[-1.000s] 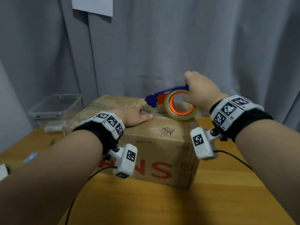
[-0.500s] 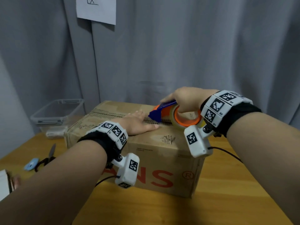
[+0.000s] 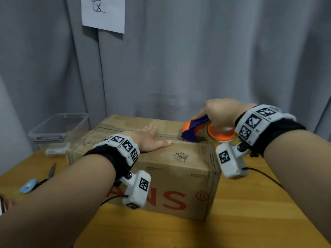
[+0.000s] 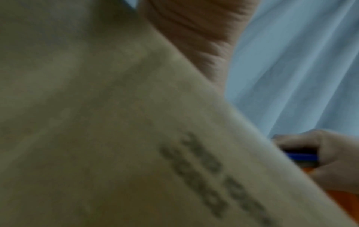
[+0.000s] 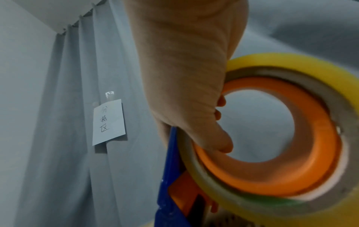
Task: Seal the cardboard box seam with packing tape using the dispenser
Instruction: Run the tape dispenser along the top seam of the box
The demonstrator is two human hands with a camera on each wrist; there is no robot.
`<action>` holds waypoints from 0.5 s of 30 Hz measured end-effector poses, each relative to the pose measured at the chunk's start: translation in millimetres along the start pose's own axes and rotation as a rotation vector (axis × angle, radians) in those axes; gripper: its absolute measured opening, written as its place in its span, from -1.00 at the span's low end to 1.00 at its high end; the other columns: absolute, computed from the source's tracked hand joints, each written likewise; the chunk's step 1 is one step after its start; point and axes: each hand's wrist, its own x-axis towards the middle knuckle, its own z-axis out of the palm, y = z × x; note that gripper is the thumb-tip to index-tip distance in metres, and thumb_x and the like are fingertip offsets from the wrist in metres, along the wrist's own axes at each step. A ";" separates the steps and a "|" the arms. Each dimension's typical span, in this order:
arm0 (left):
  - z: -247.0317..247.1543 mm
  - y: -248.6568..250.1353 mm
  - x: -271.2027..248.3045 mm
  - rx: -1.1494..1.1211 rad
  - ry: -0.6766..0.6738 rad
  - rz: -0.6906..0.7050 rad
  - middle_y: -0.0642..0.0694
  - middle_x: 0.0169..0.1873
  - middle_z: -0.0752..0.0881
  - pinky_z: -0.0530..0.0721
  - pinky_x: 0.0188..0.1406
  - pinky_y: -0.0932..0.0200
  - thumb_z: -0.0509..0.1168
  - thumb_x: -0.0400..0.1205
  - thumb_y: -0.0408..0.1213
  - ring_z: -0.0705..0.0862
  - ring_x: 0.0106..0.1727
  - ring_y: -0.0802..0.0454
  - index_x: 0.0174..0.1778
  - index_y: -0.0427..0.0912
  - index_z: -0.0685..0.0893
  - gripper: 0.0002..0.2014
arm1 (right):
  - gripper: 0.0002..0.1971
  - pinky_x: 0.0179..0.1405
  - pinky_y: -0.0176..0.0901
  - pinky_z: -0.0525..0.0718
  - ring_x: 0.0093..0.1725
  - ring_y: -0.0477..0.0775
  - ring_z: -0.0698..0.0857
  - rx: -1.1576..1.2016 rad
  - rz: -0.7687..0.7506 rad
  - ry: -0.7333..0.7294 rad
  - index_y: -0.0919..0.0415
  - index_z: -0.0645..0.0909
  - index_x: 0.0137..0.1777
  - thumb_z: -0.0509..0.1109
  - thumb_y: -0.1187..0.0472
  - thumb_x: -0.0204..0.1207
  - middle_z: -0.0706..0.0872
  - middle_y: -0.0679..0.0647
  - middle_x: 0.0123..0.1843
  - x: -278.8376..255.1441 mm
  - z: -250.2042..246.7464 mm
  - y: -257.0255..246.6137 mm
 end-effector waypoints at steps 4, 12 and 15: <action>-1.2 27.1 -6.8 0.035 -0.035 0.053 -0.08 0.67 -0.22 -0.15 0.62 -0.07 -0.17 0.59 0.39 -0.19 0.68 -0.06 0.67 -0.12 -0.20 -0.13 | -0.30 -0.36 -0.18 0.42 -0.16 0.05 0.53 -0.007 0.024 -0.035 -0.42 0.48 0.37 0.20 0.41 0.43 0.56 -0.13 -0.08 5.0 9.8 -0.3; -4.3 7.1 -16.4 0.010 -0.070 0.157 0.00 0.67 -0.20 -0.14 0.63 0.01 -0.20 0.63 0.33 -0.15 0.68 0.06 0.67 -0.07 -0.17 -0.21 | -0.38 -0.26 -0.12 0.59 -0.21 0.07 0.61 0.040 0.073 0.009 -0.42 0.56 0.29 0.29 0.34 0.40 0.63 -0.13 -0.12 8.2 16.6 -0.6; -3.3 -16.1 -20.7 -0.003 -0.061 0.066 0.00 0.67 -0.22 -0.14 0.64 -0.03 -0.23 0.61 0.35 -0.17 0.68 0.06 0.67 -0.06 -0.19 -0.20 | -0.40 -0.27 -0.14 0.52 -0.23 0.05 0.57 0.050 0.069 0.049 -0.42 0.57 0.27 0.31 0.29 0.38 0.57 -0.17 -0.18 5.1 19.3 -0.1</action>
